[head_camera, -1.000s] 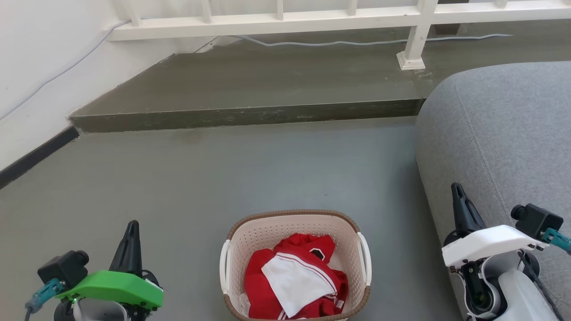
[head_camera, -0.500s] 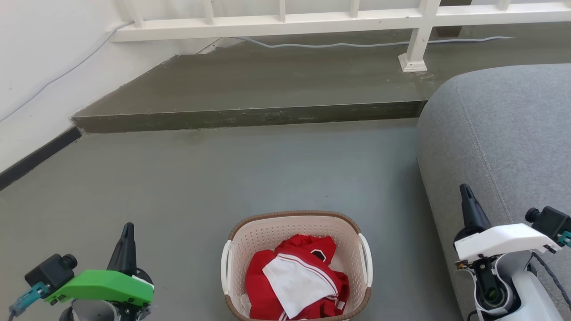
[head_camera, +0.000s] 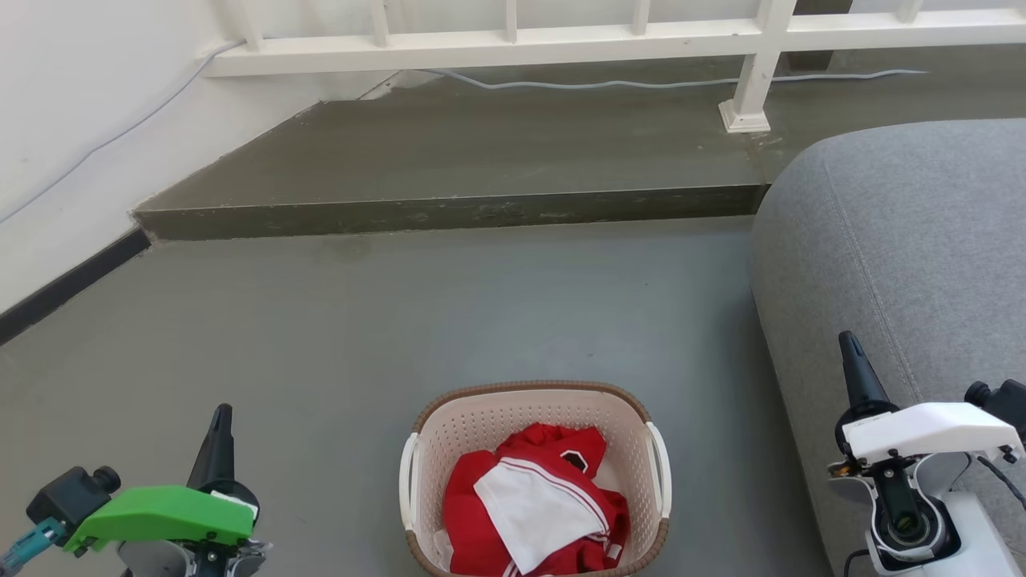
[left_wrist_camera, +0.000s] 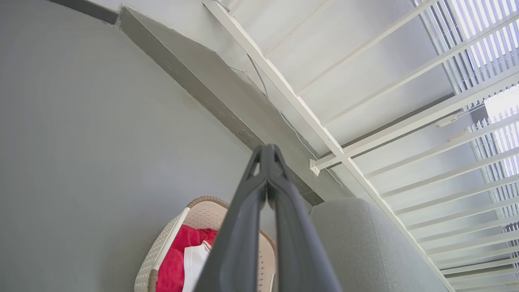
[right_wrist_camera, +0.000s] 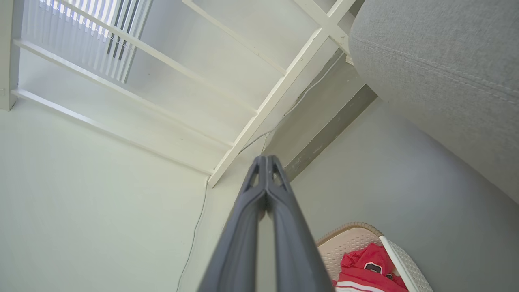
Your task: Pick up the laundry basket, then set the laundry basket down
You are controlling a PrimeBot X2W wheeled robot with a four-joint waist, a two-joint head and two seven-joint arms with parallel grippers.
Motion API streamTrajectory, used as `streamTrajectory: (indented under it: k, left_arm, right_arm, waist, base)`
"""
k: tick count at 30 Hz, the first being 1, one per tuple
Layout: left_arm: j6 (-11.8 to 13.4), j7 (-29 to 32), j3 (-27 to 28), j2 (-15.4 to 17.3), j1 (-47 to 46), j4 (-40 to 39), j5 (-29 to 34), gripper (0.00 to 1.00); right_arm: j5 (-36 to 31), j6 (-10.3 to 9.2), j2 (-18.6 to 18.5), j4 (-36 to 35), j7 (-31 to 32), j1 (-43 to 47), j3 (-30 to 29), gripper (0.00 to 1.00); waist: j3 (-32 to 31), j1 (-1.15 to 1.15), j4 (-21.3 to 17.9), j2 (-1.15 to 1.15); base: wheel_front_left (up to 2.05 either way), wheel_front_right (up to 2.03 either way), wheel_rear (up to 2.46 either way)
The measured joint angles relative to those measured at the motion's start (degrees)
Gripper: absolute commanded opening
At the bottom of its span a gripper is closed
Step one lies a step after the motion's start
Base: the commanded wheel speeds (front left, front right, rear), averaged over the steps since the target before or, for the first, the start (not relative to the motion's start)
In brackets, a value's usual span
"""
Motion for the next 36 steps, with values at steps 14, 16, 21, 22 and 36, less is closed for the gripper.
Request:
streamTrajectory:
  k: [14,16,21,22,36]
  left_arm:
    - [-0.4,3.0,1.8,-0.2,-0.9,0.5,-10.4,0.0]
    - [-0.5,3.3,2.1,-0.2,-0.9,0.6,-11.8,0.0]
    - [-0.5,4.4,2.6,-0.3,-1.0,0.7,-15.2,0.0]
    - [-0.5,4.5,2.7,-0.3,-1.0,0.7,-16.1,0.0]
    - [-1.0,7.3,4.4,-0.4,-1.2,0.9,-25.4,0.0]
  right_arm:
    - [11.0,1.02,0.3,0.0,3.0,0.0,-2.5,0.0]
    - [12.2,1.19,0.3,0.0,3.4,0.0,-2.9,0.0]
    - [15.9,1.48,0.4,0.0,4.3,-0.1,-3.8,0.0]
    - [16.7,1.49,0.5,0.0,4.5,-0.1,-3.9,0.0]
    - [26.9,2.48,1.1,0.0,7.2,-0.3,-6.2,0.0]
  waist:
    - [-0.3,0.0,0.3,0.0]
    - [-0.3,0.0,0.4,0.0]
    - [-0.4,0.0,0.5,0.0]
    - [-0.4,0.0,0.5,0.0]
    - [-0.7,0.0,0.8,0.0]
  base:
    - [0.0,0.0,0.0]
    - [0.0,0.0,0.0]
    - [0.0,0.0,0.0]
    - [0.0,0.0,0.0]
    - [0.0,0.0,0.0]
